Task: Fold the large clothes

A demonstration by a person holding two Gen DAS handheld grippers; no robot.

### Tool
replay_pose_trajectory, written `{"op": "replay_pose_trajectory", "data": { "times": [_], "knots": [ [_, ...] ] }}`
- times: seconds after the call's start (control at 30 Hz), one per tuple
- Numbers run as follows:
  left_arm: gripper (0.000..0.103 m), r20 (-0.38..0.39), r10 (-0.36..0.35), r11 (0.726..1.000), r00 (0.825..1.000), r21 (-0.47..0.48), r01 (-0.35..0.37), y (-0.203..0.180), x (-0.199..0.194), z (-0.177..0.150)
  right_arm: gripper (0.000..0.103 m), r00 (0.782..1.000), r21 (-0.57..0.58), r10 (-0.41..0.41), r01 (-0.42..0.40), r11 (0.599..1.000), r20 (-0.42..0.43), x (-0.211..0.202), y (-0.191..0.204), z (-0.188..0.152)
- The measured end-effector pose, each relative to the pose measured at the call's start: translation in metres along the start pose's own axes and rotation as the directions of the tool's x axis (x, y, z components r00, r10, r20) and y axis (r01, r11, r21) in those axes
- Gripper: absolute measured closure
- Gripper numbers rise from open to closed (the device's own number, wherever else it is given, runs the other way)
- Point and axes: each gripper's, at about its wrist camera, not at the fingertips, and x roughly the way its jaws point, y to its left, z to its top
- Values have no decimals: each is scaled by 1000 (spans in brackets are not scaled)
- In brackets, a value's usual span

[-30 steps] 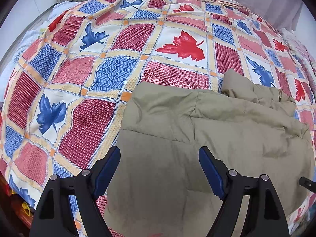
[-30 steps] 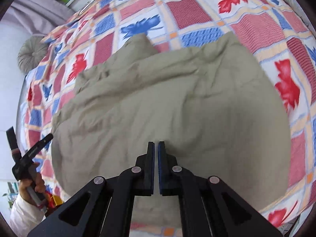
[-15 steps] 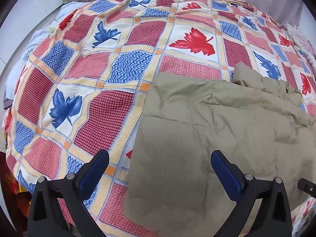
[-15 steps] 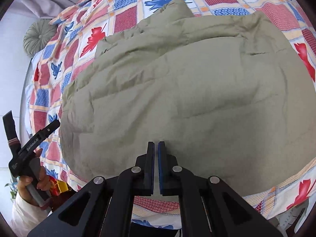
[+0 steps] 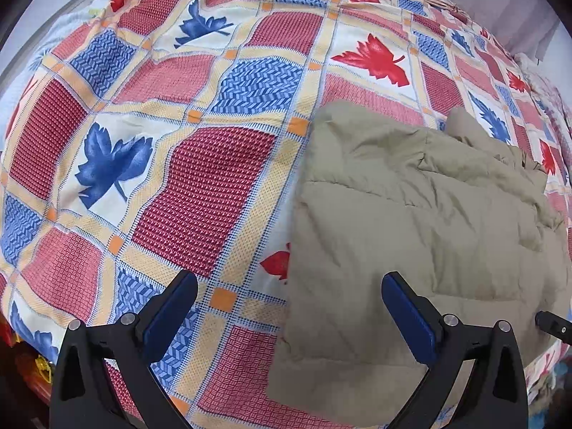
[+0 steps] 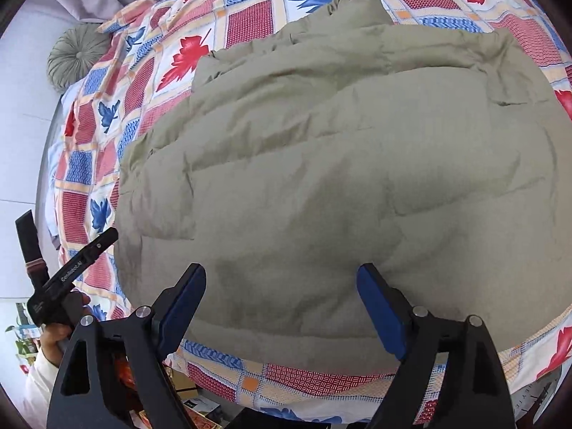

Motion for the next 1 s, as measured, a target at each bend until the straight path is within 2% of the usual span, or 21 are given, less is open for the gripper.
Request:
{"op": "replay_pose_trajectory", "data": {
  "times": [0.13, 0.23, 0.3, 0.37, 0.47, 0.63, 0.67, 0.7, 0.77, 0.8, 0.83, 0.87, 0.9, 0.93, 0.97, 1.0],
  "knots": [
    [0, -42, -66, 998, 997, 1, 66, 16, 12, 2, 14, 1000, -11, -12, 12, 1000, -9, 5, 1, -1],
    [0, -87, -197, 980, 977, -19, 196, 24, 25, 5, 14, 1000, -13, -14, 14, 1000, -9, 6, 2, -2],
    [0, -113, -286, 958, 951, -31, 285, 26, 35, 9, 14, 1000, -14, -17, 17, 1000, -14, 7, 2, -2],
    [0, -139, -375, 927, 917, -48, 372, 27, 49, 14, 14, 1000, -18, -23, 22, 1000, -17, 8, 1, -2],
    [1, -159, -466, 885, 871, -94, 456, 27, 68, 19, 14, 999, -26, -32, 32, 999, -23, 11, 1, -3],
    [1, -190, -635, 771, 749, -111, 626, 5, 80, 22, 14, 999, -29, -40, 39, 999, -23, 15, 2, -3],
    [1, -209, -665, 745, 717, -105, 659, -6, 81, 21, 14, 999, -28, -39, 38, 999, -23, 15, 1, -4],
    [1, -232, -673, 734, 702, -94, 673, -16, 83, 20, 14, 999, -27, -38, 38, 999, -24, 16, 1, -4],
    [1, -286, -657, 738, 697, -54, 673, -36, 88, 16, 14, 999, -25, -39, 38, 999, -25, 17, 1, -4],
    [1, -304, -646, 742, 700, -38, 669, -44, 90, 13, 14, 999, -24, -39, 39, 999, -25, 18, 0, -4],
    [1, -312, -629, 753, 712, -20, 657, -49, 91, 12, 14, 999, -23, -40, 40, 999, -27, 19, 0, -3],
    [5, -316, -615, 763, 723, -7, 646, -53, 92, 12, 14, 999, -21, -40, 40, 999, -28, 19, 0, -3],
    [14, -312, -609, 768, 729, -3, 640, -54, 90, 12, 14, 999, -20, -39, 38, 999, -28, 20, 0, -3],
    [36, -314, -614, 765, 724, -9, 644, -53, 88, 13, 14, 999, -20, -37, 37, 999, -29, 20, 0, -3],
    [54, -314, -633, 751, 708, -28, 660, -52, 87, 13, 14, 999, -21, -36, 35, 999, -30, 20, 0, -2],
    [60, -307, -656, 734, 690, -44, 678, -49, 82, 14, 14, 999, -20, -34, 33, 999, -30, 20, 1, -2]
  ]
}}
